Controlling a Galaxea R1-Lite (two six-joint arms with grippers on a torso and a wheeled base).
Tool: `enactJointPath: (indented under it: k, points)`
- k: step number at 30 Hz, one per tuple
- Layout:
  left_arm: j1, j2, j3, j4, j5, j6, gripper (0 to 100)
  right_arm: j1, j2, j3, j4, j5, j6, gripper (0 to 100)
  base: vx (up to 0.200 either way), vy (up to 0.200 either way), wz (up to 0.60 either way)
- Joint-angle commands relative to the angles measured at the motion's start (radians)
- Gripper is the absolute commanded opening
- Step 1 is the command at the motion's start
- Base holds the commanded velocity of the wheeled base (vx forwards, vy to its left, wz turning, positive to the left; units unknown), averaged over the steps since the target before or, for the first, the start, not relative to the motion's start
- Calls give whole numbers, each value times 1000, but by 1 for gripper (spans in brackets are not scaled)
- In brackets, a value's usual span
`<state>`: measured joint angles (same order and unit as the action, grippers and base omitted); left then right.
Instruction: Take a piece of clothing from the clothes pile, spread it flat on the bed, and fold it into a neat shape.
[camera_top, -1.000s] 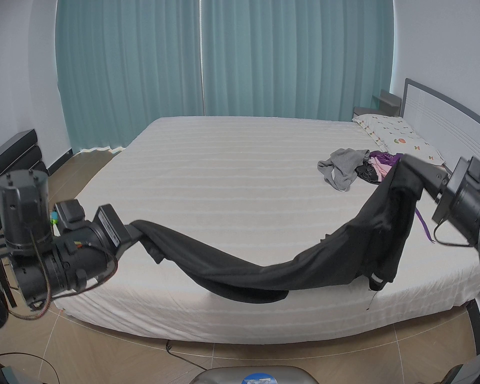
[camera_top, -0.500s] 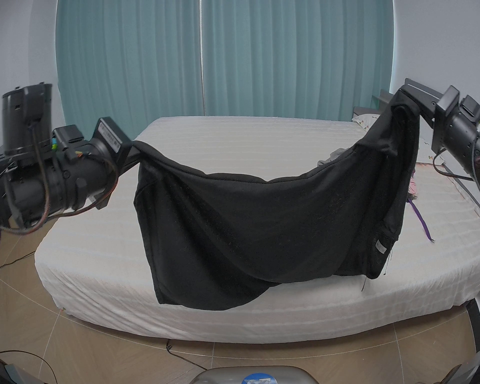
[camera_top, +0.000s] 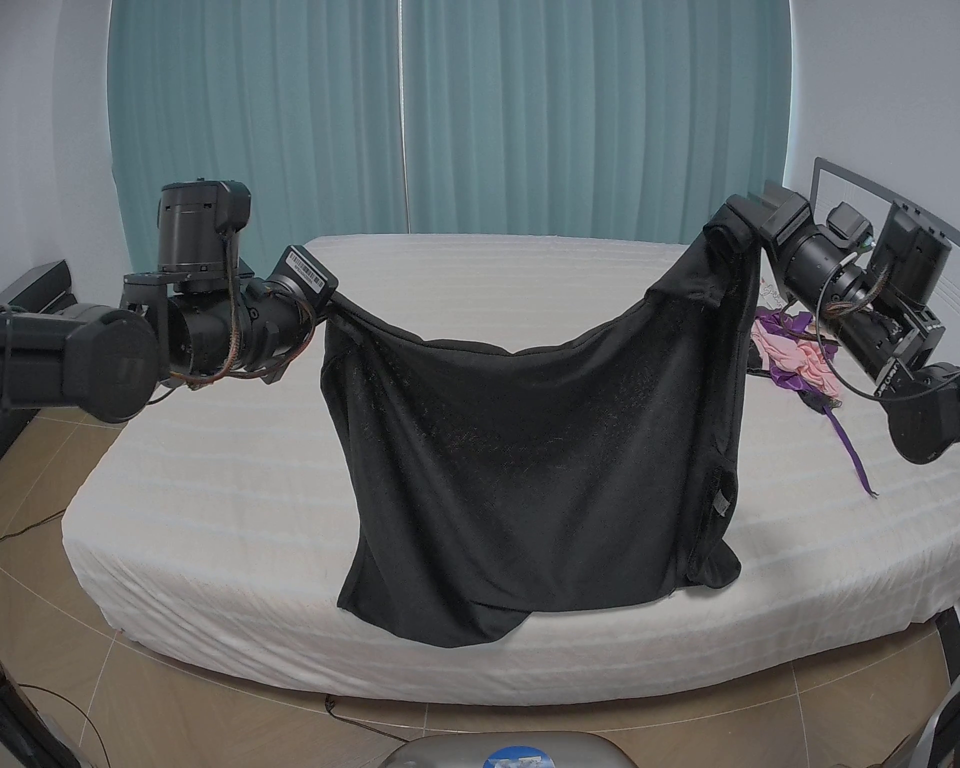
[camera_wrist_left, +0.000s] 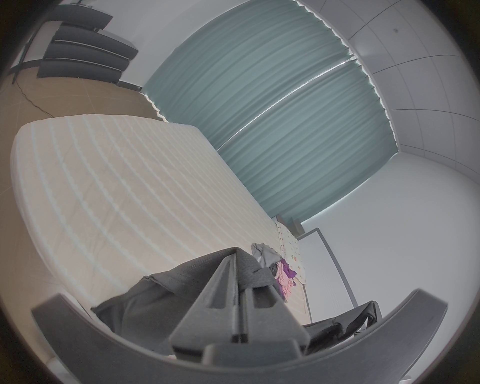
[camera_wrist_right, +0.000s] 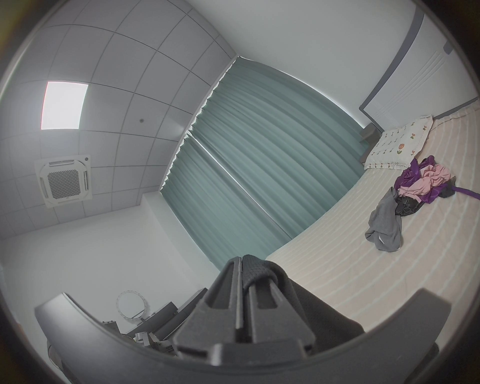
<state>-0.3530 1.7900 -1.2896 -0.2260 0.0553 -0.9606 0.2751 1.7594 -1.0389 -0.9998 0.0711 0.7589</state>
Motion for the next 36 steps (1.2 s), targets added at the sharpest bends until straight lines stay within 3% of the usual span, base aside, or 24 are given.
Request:
enactJointPath:
  k: [1, 14, 25, 33, 34, 35, 36]
  points:
    - [17, 135, -71, -6, -2, 0, 0, -7, 123, -55, -2, -2, -16, 0, 200, 0, 0]
    - [12, 341, -208, -6, -2, 3, 0, -22, 290, -99, -5, -19, -39, 0, 200, 0, 0]
    - [6, 526, -289, -6, 14, -56, 0, -27, 512, -127, -37, -109, -46, 0, 0, 0, 0]
    - [11, 614, -320, -4, 15, -67, 0, -24, 658, -170, -31, -135, -84, 0, 0, 0, 0]
    - [12, 626, -326, -4, 15, -67, 100, -24, 677, -179, -28, -145, -89, 0, 0, 0, 0]
    - [12, 632, -329, -4, 15, -67, 100, -25, 686, -182, -28, -148, -92, 100, 0, 0, 0]
    - [14, 646, -330, -1, 15, -67, 100, -27, 713, -187, -25, -148, -105, 100, 0, 0, 0]
